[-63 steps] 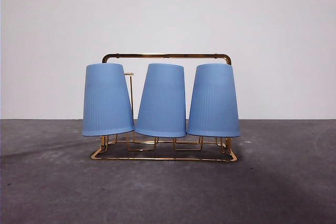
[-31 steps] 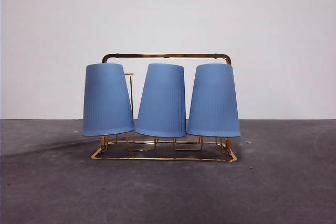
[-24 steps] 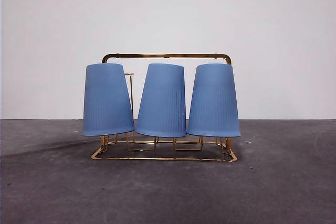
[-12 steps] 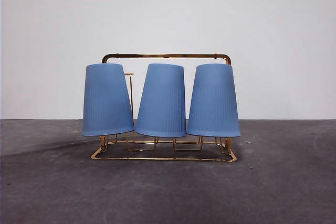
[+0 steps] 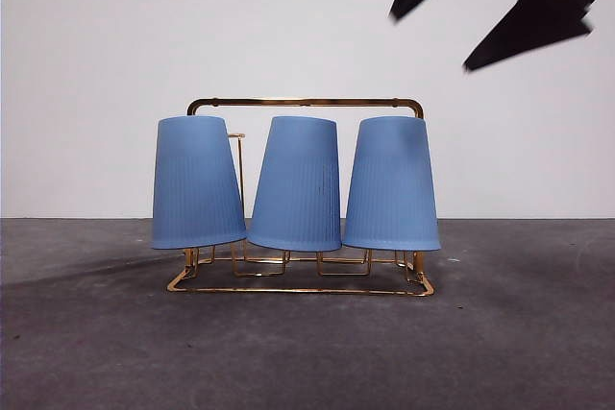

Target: The left arm pick up the left cup on cup holder and place it on desk, then the right arm insert the right cup into the first cup, and then the left arm insert the mid cup into the first cup

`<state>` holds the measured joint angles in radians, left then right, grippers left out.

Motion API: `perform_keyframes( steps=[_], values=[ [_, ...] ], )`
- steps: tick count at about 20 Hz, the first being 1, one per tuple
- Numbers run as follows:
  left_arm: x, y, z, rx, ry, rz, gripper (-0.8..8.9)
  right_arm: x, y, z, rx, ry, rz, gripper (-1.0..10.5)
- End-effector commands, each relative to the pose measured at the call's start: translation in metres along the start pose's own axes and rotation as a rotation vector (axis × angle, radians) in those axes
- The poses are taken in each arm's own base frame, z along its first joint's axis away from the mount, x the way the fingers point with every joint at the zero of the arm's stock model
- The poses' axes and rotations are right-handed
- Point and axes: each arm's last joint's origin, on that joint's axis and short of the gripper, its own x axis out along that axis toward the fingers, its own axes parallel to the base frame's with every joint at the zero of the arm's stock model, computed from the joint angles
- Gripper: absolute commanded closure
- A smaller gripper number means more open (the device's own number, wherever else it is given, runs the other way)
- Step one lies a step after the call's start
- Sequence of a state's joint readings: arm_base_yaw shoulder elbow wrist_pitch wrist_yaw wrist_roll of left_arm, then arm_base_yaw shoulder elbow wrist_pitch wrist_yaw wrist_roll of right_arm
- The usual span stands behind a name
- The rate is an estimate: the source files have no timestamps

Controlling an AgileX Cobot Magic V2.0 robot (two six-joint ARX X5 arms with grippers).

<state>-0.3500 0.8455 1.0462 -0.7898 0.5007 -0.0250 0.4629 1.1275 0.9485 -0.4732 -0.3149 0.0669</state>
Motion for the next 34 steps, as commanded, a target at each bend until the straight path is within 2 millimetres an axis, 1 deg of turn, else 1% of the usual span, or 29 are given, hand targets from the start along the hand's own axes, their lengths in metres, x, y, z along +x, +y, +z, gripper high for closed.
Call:
perform_keyframes(
  steps=[1, 4, 7, 12, 15, 18, 20, 22, 24, 27, 29, 31, 34],
  values=[
    [-0.006, -0.004, 0.004, 0.032, -0.021, -0.009, 2.2, 0.016, -0.005, 0.005, -0.021, 0.015, -0.029, 4.3],
    [-0.009, -0.006, 0.004, 0.034, -0.026, -0.009, 2.2, 0.039, -0.012, 0.005, -0.02, 0.031, -0.029, 4.3],
    [-0.009, -0.006, 0.003, 0.033, -0.024, -0.01, 2.2, 0.059, -0.018, 0.007, -0.019, 0.011, -0.024, 4.3],
    [-0.009, -0.006, 0.003, 0.033, -0.024, -0.01, 2.2, 0.081, -0.025, 0.005, -0.01, 0.014, -0.025, 4.3],
    [-0.009, -0.006, 0.003, 0.032, -0.021, -0.01, 2.2, 0.088, -0.028, 0.003, -0.008, 0.016, -0.04, 4.4],
    [-0.008, -0.006, 0.002, 0.031, -0.014, -0.013, 2.2, 0.091, -0.029, 0.003, -0.009, 0.012, -0.058, 5.8],
    [-0.008, -0.007, 0.002, 0.031, -0.012, -0.014, 2.2, 0.091, -0.03, 0.004, -0.01, 0.009, -0.058, 6.5],
    [-0.008, -0.007, 0.002, 0.031, -0.013, -0.014, 2.2, 0.091, -0.029, 0.004, -0.01, 0.009, -0.057, 6.9],
    [-0.008, -0.007, 0.002, 0.031, -0.012, -0.015, 2.2, 0.091, -0.029, 0.004, -0.011, 0.004, -0.057, 6.9],
    [-0.008, -0.007, 0.002, 0.033, -0.011, -0.018, 2.2, 0.085, -0.027, 0.009, -0.018, -0.022, -0.047, 6.9],
    [-0.008, -0.008, 0.002, 0.035, -0.009, -0.021, 2.2, 0.072, -0.022, 0.016, -0.028, -0.065, -0.044, 6.9],
    [-0.008, -0.008, 0.002, 0.037, -0.008, -0.024, 2.2, 0.053, -0.015, 0.024, -0.038, -0.126, -0.039, 6.9],
    [-0.008, -0.008, 0.002, 0.038, -0.008, -0.025, 2.2, 0.012, -0.002, 0.03, -0.059, -0.213, -0.033, 6.9]
  ],
)
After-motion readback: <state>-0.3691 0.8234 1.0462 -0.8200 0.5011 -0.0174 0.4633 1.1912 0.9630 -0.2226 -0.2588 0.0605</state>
